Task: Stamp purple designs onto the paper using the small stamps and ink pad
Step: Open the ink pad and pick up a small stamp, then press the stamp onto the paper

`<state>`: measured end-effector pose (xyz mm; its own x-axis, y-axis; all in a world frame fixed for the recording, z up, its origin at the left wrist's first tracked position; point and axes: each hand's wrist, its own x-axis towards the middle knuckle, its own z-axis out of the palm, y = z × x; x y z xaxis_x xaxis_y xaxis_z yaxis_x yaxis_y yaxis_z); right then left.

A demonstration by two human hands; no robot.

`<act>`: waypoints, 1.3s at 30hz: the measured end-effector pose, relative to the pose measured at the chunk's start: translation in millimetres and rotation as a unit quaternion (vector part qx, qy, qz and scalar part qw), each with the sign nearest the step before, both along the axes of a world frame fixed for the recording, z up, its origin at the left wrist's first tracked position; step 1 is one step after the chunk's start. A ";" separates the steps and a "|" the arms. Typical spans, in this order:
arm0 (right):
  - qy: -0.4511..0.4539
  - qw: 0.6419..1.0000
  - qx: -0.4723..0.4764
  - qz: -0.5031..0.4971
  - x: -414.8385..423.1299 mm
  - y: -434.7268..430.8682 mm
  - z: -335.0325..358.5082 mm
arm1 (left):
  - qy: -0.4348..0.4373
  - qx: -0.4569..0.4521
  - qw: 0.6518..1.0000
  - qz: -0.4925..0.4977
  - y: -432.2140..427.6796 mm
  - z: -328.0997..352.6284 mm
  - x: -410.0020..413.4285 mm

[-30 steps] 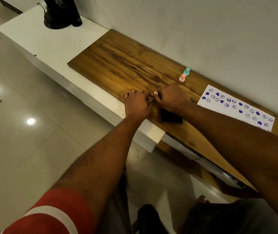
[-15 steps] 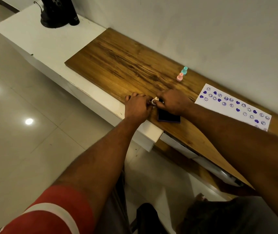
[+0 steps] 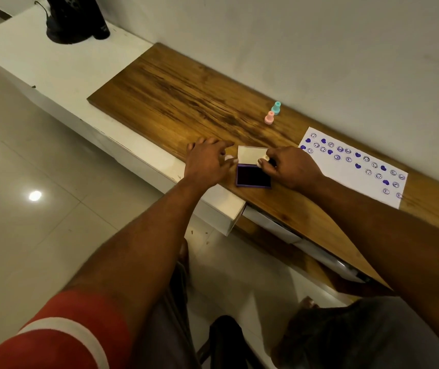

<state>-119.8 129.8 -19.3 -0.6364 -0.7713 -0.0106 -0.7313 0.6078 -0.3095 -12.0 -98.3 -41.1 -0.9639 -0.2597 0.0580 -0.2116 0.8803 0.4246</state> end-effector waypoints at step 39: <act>0.062 0.978 0.185 -0.072 23.9 -18.3 -20.4 | -0.060 -0.132 0.987 -0.062 37.0 -5.0 -5.1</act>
